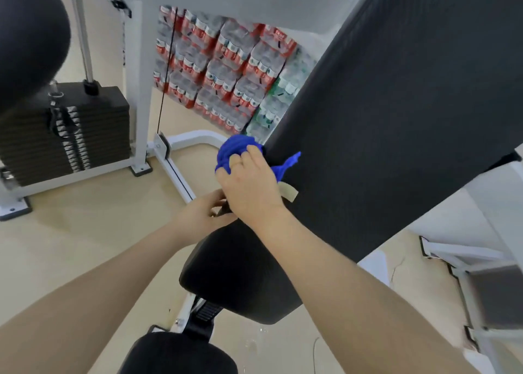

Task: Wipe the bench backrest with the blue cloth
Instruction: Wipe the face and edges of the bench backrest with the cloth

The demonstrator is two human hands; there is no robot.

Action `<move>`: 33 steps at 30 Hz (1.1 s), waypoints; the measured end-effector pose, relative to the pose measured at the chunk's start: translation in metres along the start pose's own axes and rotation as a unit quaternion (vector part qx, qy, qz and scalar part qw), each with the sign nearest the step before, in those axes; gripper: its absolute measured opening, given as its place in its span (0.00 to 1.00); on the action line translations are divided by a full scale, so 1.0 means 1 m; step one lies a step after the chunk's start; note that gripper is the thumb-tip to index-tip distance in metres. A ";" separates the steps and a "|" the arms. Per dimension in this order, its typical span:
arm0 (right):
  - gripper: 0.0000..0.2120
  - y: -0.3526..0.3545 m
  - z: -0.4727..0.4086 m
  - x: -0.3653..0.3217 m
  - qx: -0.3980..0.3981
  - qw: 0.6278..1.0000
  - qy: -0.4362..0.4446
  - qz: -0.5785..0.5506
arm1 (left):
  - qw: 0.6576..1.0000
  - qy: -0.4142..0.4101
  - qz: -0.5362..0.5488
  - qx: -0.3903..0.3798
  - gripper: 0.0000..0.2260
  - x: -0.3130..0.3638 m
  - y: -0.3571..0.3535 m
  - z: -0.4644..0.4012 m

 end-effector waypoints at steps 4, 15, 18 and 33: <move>0.10 0.017 -0.008 0.030 0.035 0.999 0.017 -0.010 | 0.997 0.032 -0.065 -0.009 0.22 -0.028 -0.002 0.010; 0.12 -0.004 -0.009 -0.005 0.054 0.994 -0.060 0.074 | 0.994 0.073 -0.076 -0.004 0.19 -0.073 -0.006 0.013; 0.10 -0.026 -0.006 -0.039 -0.029 0.999 0.015 -0.004 | 0.994 0.082 -0.070 0.024 0.16 -0.086 -0.011 0.018; 0.12 -0.057 -0.005 -0.081 -0.081 0.996 0.010 -0.043 | 0.991 0.105 -0.070 0.047 0.15 -0.106 -0.018 0.024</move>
Point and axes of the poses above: each hand's wrist, its own z-axis away from the middle knuckle, its own y-axis out of the back of the hand, x = y × z, the point moved 9 cm from there along -z, towards the middle knuckle, and after that the axes turned 7 degrees about y, right-handed, at the moved point
